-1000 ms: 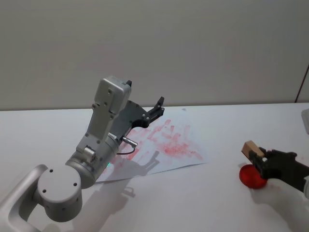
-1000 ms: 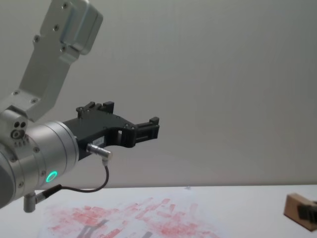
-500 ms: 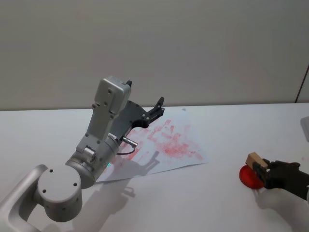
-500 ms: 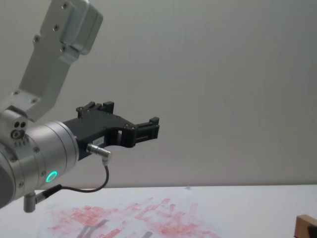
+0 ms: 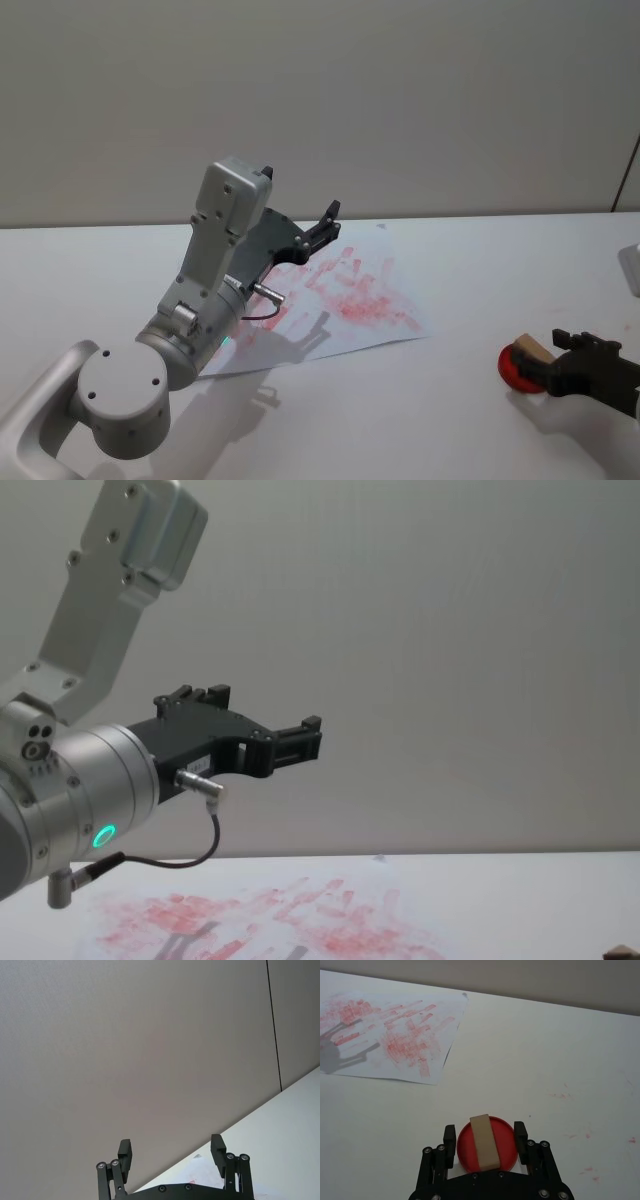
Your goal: Use the one hand to pick up the stamp and affix it onto the A4 paper.
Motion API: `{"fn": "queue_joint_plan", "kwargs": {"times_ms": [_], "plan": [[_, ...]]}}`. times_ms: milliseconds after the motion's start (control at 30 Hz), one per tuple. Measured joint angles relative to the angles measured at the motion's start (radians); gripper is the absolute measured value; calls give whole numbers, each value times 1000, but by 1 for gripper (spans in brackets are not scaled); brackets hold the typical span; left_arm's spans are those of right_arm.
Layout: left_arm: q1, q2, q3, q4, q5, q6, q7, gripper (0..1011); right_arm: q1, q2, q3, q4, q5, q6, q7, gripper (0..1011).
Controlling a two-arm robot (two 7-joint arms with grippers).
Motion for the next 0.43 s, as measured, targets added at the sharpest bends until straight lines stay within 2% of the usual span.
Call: {"fn": "queue_joint_plan", "kwargs": {"times_ms": [67, 100, 233, 433], "plan": [[0, 0, 0, 0, 0, 0, 0, 1001, 0, 0, 0, 0, -1, 1, 0, 737], [0, 0, 0, 0, 0, 0, 0, 1001, 0, 0, 0, 0, -1, 2, 1, 737], [0, 0, 0, 0, 0, 0, 0, 1001, 0, 1, -1, 1, -2, 4, 1, 890], [0, 0, 0, 0, 0, 0, 0, 1001, 1, 1, -1, 1, -3, 6, 2, 1001]]}}
